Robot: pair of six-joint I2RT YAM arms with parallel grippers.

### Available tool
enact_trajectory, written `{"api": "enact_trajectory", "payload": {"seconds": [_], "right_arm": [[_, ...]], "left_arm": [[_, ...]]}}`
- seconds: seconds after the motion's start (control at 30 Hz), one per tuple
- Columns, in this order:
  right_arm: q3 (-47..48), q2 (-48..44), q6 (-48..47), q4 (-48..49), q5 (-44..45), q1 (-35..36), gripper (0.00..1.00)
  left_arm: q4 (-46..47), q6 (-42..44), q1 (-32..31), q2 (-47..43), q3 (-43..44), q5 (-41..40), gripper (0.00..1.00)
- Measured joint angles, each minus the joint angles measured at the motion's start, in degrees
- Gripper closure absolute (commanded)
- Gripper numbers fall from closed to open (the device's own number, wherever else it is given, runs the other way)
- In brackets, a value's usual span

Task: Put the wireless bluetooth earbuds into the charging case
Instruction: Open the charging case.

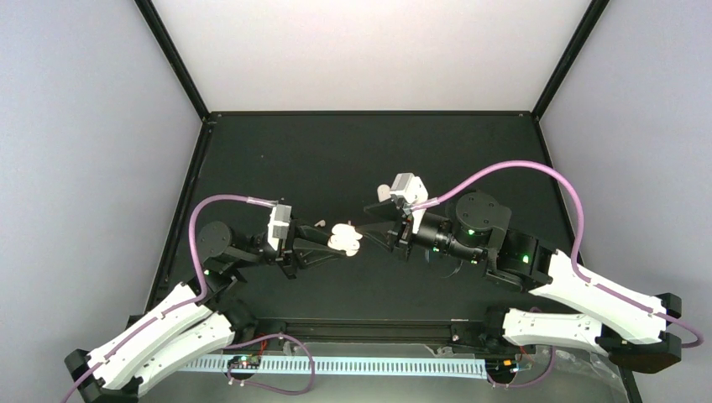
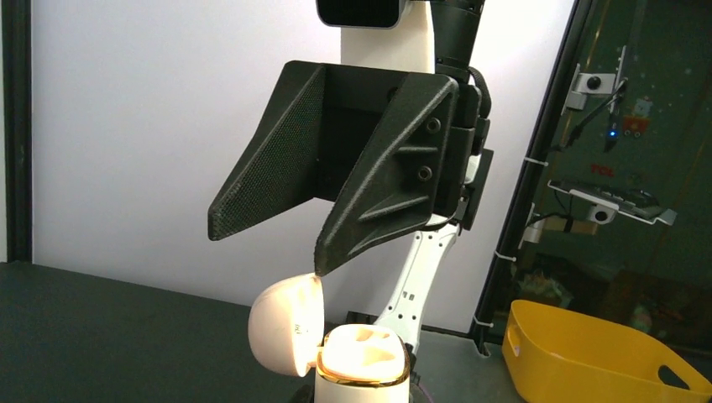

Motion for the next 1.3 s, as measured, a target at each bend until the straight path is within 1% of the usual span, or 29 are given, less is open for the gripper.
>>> {"api": "enact_trajectory", "payload": {"seconds": [0.17,0.4,0.63,0.73,0.83,0.93,1.0,1.13,1.2,1.3], "right_arm": [[0.07,0.04,0.07,0.00,0.83,0.00,0.60],[0.63,0.02,0.37,-0.09,0.94,0.00,0.56],[0.76,-0.02,1.03,-0.04,-0.13,0.00,0.50],[0.74,-0.13,2.08,-0.04,1.01,-0.48,0.49],[-0.17,-0.87,5.33,0.55,1.79,-4.94,0.49],[-4.48,-2.64,10.14,2.49,1.86,-11.72,0.49],[-7.96,-2.78,13.27,3.10,1.75,-15.02,0.50],[-13.16,2.23,17.75,5.46,1.33,-17.46,0.53],[-14.67,6.21,19.26,6.54,0.83,-17.94,0.55],[-15.15,14.78,21.11,9.03,-0.04,-18.62,0.57]], "left_arm": [[-0.04,0.15,0.00,-0.44,-0.07,0.20,0.99],[-0.76,1.14,0.00,-1.66,-0.52,-0.11,0.99],[-1.09,1.42,0.00,-1.90,-0.83,-0.81,0.98],[-1.81,1.68,0.00,-2.84,-0.83,-1.42,0.98],[-2.91,1.92,0.00,-4.20,-0.90,-2.19,0.98],[-4.35,2.45,0.00,-6.40,-0.90,-2.78,0.98],[-5.53,2.89,0.00,-8.02,-0.90,-3.37,0.98],[-8.28,4.07,0.00,-11.04,-0.90,-4.55,0.99],[-9.53,4.52,0.00,-12.24,-0.90,-5.09,0.98],[-11.54,5.44,0.00,-13.57,-0.90,-5.51,0.98]]}}
